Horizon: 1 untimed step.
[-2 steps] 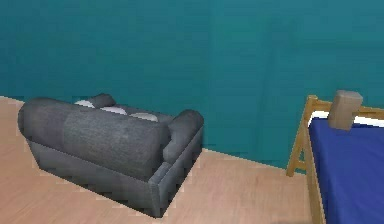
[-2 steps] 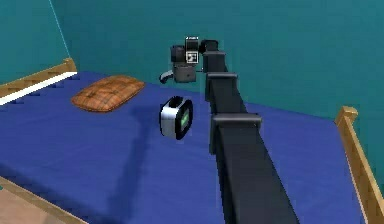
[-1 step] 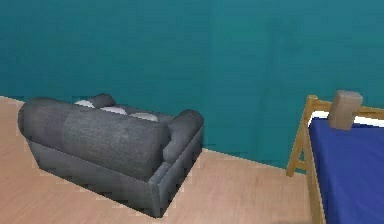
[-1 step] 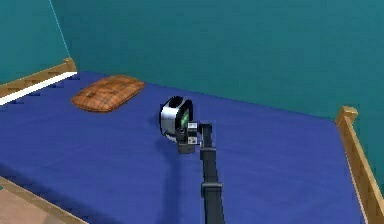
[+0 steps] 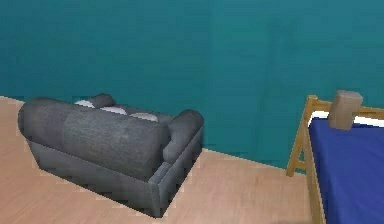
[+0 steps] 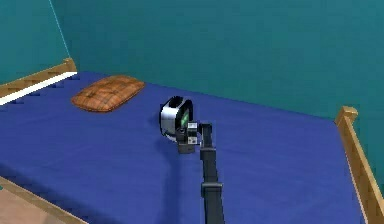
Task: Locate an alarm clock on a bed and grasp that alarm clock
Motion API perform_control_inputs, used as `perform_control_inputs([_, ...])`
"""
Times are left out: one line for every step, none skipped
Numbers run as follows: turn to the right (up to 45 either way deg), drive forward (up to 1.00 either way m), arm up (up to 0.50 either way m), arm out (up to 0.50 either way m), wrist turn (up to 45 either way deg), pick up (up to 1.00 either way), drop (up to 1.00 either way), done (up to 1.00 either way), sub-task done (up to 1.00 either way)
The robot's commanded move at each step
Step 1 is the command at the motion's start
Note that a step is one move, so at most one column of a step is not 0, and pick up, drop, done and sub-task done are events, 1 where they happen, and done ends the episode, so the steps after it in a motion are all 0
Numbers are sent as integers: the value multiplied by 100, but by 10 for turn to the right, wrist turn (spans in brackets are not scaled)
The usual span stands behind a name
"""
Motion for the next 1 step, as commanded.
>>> perform_control_inputs([0, 0, 10, 0, 0, 0, 0, 0, 0])
